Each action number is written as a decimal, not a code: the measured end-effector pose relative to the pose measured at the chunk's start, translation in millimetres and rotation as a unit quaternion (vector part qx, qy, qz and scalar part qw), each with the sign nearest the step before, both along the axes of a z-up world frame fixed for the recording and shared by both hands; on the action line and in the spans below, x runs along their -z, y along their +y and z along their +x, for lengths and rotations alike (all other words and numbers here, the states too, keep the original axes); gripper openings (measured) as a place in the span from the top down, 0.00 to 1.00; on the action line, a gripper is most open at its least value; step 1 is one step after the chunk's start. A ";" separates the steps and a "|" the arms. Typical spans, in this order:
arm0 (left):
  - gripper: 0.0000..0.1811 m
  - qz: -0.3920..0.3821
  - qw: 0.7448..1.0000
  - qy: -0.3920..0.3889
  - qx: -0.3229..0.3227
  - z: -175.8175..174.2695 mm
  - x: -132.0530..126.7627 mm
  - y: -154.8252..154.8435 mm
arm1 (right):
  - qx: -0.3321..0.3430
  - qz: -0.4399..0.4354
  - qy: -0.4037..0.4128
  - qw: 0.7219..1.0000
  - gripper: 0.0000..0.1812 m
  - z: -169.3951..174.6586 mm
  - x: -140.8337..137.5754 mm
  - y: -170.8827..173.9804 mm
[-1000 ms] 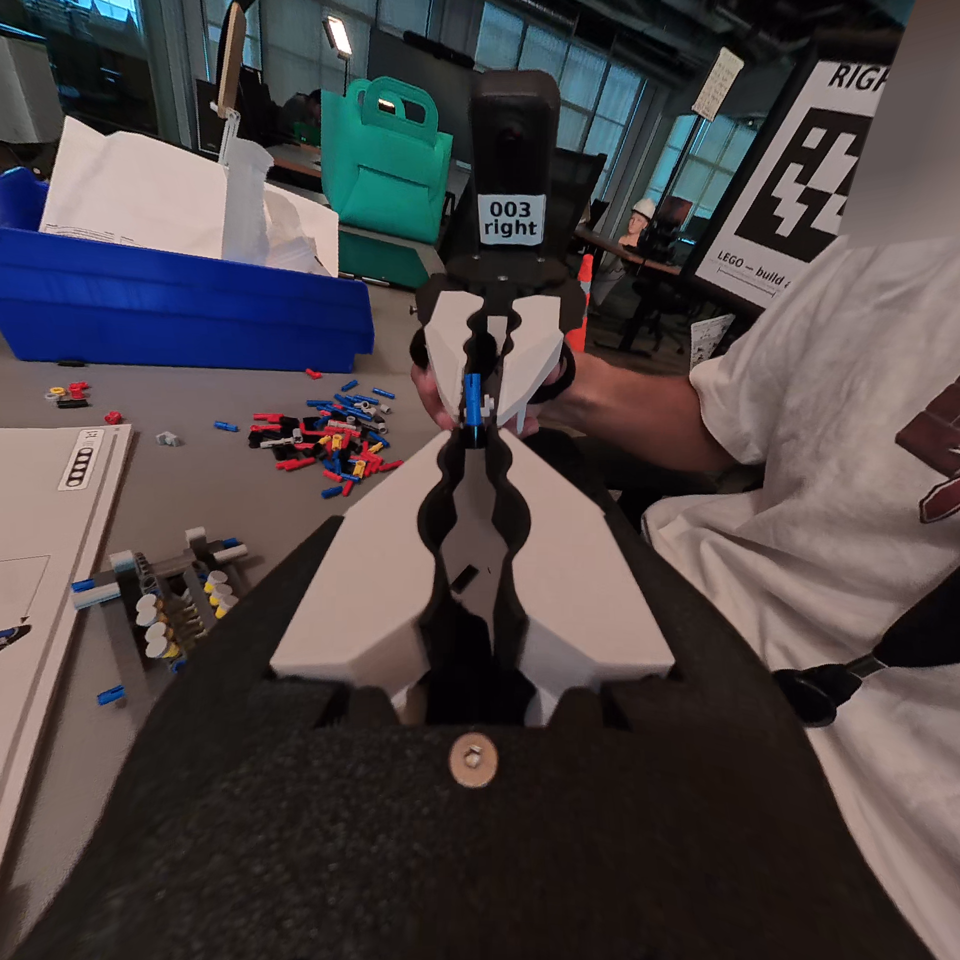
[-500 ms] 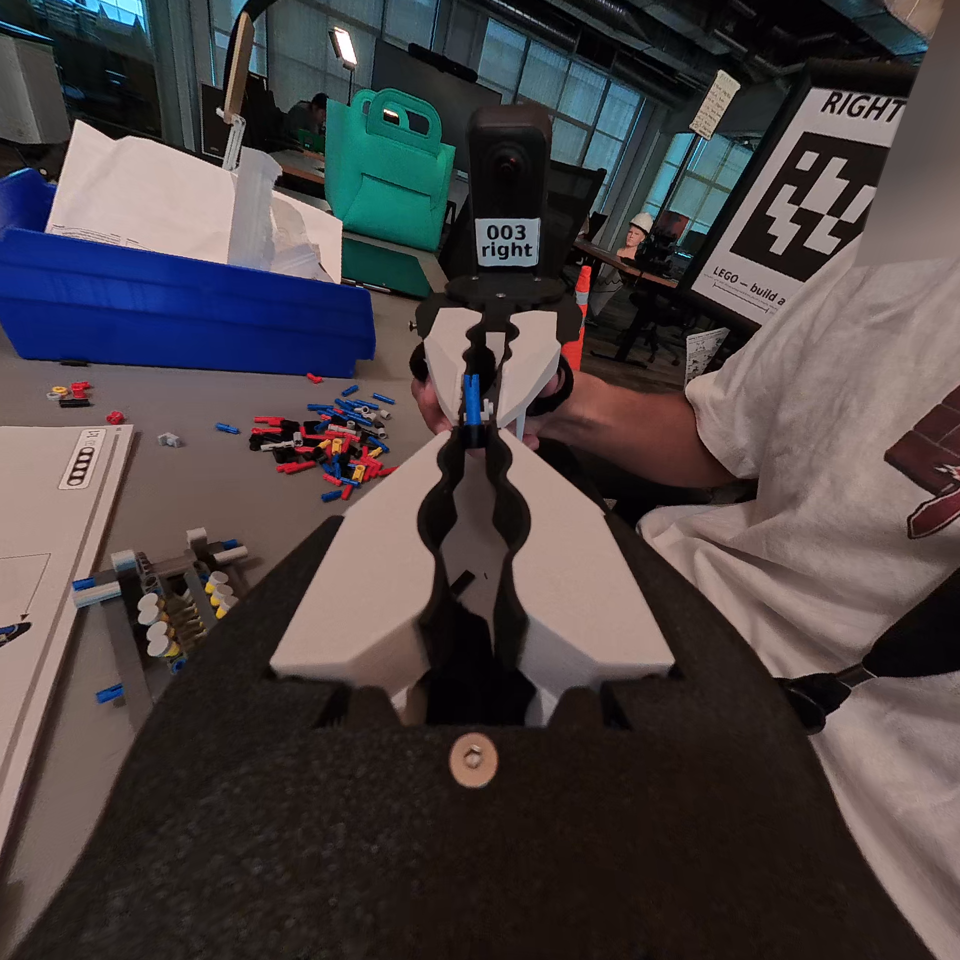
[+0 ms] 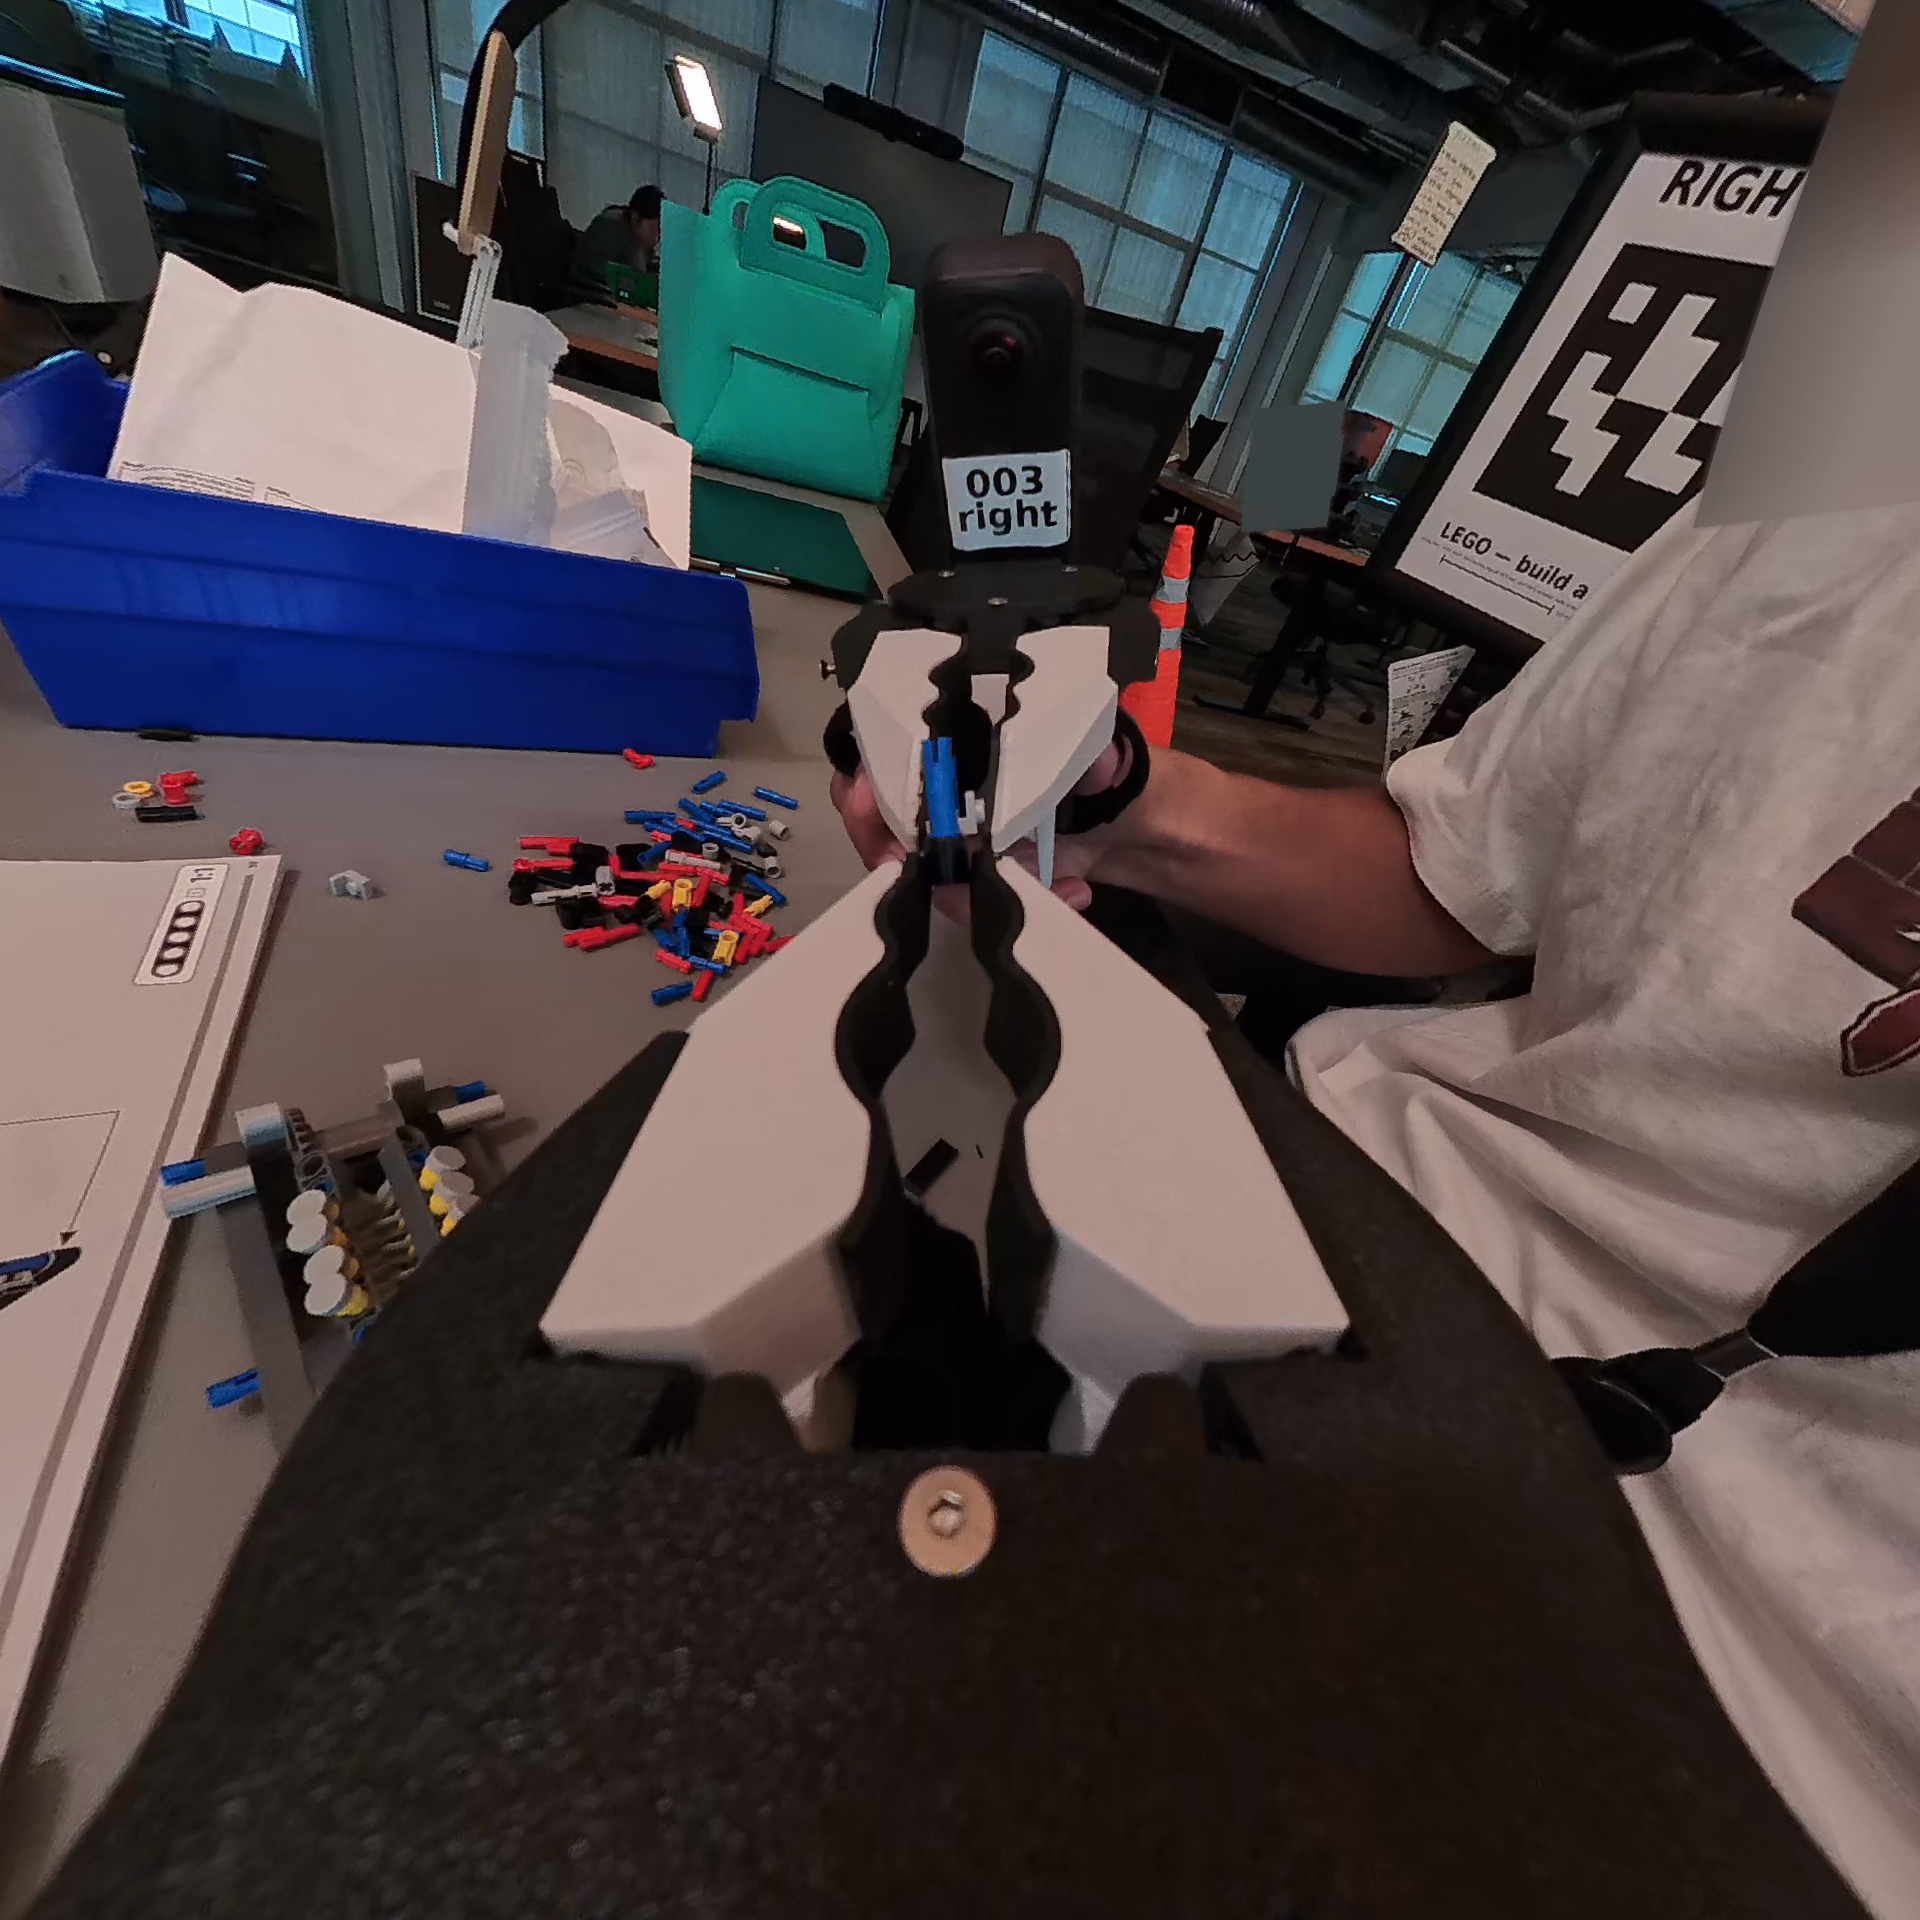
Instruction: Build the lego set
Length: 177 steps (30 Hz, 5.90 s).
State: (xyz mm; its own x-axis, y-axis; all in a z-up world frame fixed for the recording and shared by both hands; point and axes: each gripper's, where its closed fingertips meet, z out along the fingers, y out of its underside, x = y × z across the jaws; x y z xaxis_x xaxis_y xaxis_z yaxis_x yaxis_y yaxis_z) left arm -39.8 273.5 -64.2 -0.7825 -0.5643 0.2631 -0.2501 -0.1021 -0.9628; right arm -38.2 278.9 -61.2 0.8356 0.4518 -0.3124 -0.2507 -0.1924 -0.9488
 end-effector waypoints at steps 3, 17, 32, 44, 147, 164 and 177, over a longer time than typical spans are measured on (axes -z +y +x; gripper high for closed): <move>0.97 -0.001 1.000 -0.002 0.001 -0.5 -0.9 -0.3 | -0.001 0.002 0.007 1.000 0.94 -0.5 -1.0 -0.4; 0.97 0.108 0.984 0.054 -0.130 33.5 41.3 41.6 | 0.265 -0.308 -0.188 0.894 0.84 194.4 92.5 -2.4; 0.97 0.082 0.986 0.045 -0.135 33.8 33.0 44.1 | 0.284 -0.368 -0.160 0.871 0.96 229.0 144.9 17.8; 0.97 0.106 0.981 0.048 -0.158 36.6 38.0 60.5 | -0.181 -0.302 -0.109 0.930 0.98 27.5 93.0 -8.8; 0.97 0.171 0.980 0.050 -0.090 22.6 53.5 15.7 | 0.084 -0.147 -0.224 0.960 1.00 14.7 38.2 18.1; 0.97 0.217 0.970 0.014 -0.111 24.5 50.4 23.1 | 0.040 -0.180 -0.264 0.947 1.00 14.7 42.6 9.4; 0.97 0.181 0.977 0.035 -0.109 25.4 48.1 21.8 | 0.049 -0.161 -0.295 0.940 1.00 11.0 38.8 15.9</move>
